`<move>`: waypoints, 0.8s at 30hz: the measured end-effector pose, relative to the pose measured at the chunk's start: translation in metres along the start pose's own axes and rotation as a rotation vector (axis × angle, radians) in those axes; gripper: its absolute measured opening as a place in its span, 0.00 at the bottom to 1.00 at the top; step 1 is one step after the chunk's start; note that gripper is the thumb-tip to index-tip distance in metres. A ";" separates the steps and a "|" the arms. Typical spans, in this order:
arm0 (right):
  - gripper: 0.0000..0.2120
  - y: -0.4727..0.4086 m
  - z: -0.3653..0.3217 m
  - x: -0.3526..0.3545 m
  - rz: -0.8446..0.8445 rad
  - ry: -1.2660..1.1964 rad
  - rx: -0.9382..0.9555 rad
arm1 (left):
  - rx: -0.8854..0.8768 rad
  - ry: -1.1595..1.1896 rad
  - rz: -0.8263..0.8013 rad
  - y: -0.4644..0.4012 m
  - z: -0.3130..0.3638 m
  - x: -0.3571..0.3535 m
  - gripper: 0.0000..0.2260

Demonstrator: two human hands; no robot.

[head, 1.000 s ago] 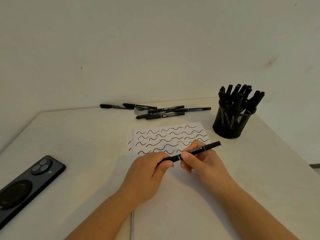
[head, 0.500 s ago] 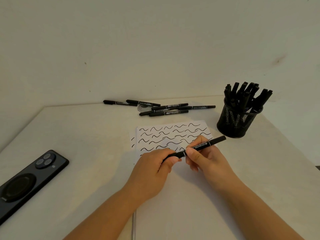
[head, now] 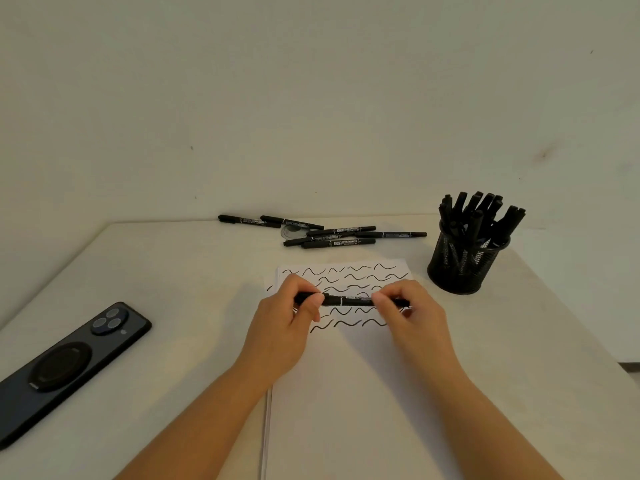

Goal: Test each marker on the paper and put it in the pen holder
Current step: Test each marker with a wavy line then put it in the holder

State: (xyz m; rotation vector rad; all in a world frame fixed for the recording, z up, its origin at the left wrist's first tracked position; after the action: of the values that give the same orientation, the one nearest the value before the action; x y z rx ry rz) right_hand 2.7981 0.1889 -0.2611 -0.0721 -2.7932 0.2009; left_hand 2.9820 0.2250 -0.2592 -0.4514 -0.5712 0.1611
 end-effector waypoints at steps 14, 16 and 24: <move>0.08 -0.007 -0.047 0.035 -0.068 0.668 0.598 | -0.209 -0.214 -0.175 -0.035 0.053 -0.008 0.04; 0.06 -0.017 -0.047 0.049 -0.018 0.600 0.480 | -0.151 -0.217 -0.227 -0.047 0.043 -0.010 0.06; 0.04 -0.071 -0.045 0.107 0.258 0.163 0.072 | -0.050 -0.681 -0.420 -0.118 -0.027 -0.014 0.10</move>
State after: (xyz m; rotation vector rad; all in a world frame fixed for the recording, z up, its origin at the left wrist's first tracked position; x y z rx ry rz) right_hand 2.7105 0.1326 -0.1733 -0.4137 -2.6051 0.3414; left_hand 2.9881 0.1063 -0.2330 -0.3087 -1.3264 -0.1116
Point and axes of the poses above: each hand's wrist, its own y-axis away from the middle knuckle, its own x-axis out of the back of the hand, z = x × y, the point moved 2 cm from there along -y, towards the middle knuckle, and after that the axes turned 10 degrees about -x, right-handed, at the moved point
